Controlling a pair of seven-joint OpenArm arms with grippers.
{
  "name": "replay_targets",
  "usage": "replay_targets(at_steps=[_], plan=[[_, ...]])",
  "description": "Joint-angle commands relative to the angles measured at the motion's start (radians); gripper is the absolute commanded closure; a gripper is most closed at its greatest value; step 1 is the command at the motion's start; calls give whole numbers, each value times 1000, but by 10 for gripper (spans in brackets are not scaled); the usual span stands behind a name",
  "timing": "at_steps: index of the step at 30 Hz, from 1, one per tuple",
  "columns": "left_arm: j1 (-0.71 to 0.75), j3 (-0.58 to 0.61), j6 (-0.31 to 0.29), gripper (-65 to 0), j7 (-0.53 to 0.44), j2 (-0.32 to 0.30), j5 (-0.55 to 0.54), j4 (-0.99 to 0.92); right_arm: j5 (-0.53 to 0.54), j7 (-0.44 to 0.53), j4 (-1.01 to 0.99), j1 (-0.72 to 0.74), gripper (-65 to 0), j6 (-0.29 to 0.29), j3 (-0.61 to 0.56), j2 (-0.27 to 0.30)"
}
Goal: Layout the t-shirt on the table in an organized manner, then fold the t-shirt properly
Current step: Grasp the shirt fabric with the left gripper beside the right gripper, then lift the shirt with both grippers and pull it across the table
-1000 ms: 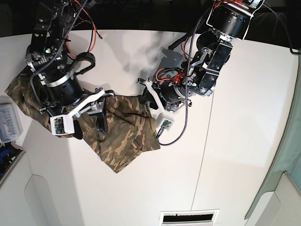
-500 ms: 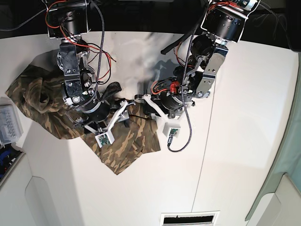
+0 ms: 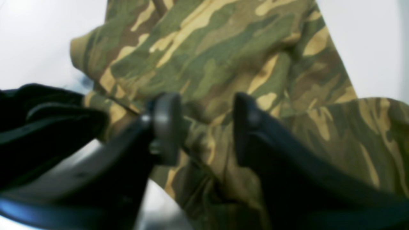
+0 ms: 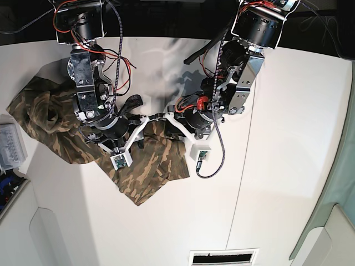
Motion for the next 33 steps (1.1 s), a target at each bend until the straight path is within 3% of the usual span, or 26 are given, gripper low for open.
replay_targets(at_steps=[1,6,9,11,14,18,21,27,33], plan=[[-6,-1,17,-273,37,5,0,-22,8,23,18,19,-159,-3,-2,-3],[-6,-1,-30,-273,11,46,-2,-102,8,23,18,19,-5,-1,-2,-3],[-6,-1,-32,-260,7,70,10,-115,8,23,18,19,0,-1,-2,-3],[-6,0,-31,-177,6,80,28,-116,8,23,19,19,0,8,-2,-2],[-6,2,-32,0,-3,86,40,-116,8,23,26,19,0,10,-2,-2],[-9,1,-36,0,-43,79,68,-116,8,21,76,18,0,10,-2,-2],[-11,1,-82,0,-60,54,82,-99,8,-11,169,16,0,10,-2,-2],[-11,1,-84,0,-22,-50,82,33,9,-64,360,21,0,5,-1,6],[-11,1,-85,0,38,-152,86,201,39,-65,412,21,0,-2,15,19]])
